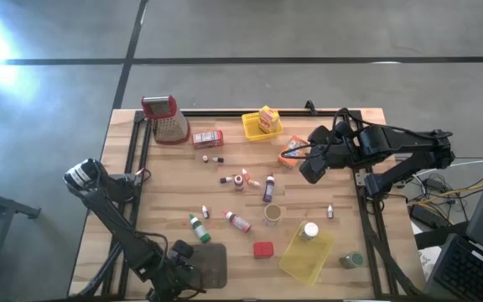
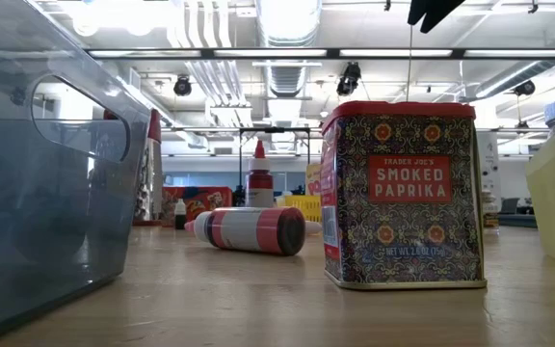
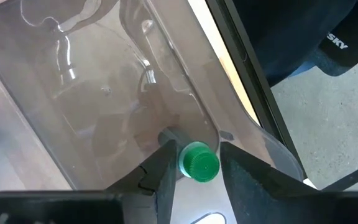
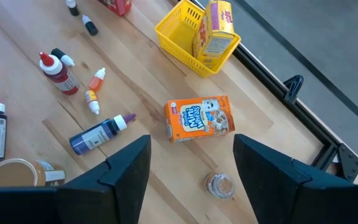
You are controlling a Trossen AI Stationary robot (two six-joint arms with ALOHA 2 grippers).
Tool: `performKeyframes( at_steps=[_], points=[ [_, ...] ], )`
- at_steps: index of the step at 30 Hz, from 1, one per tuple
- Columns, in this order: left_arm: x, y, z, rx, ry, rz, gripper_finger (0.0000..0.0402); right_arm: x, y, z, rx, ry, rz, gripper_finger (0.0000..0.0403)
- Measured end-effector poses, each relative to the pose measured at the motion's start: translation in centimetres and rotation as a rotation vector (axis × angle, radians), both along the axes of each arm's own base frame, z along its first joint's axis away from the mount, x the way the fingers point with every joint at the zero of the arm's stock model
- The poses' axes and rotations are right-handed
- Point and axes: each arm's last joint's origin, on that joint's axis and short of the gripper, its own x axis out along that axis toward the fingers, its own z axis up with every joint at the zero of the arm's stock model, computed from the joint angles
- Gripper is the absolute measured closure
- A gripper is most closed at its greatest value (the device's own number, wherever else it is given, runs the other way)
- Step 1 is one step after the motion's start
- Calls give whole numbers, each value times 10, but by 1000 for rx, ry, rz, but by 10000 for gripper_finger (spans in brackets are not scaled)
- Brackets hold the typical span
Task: Pick & Place Kitchen Items
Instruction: Put the small green food coloring bottle into the black bin
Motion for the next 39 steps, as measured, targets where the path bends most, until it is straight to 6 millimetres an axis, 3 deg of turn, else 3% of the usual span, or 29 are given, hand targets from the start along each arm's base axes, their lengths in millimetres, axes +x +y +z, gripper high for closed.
performKeyframes(
  at_steps=[39],
  points=[
    [0, 3, -1, 66, -46, -65, 275, 0, 0, 0, 0, 0, 0, 40]
  ],
)
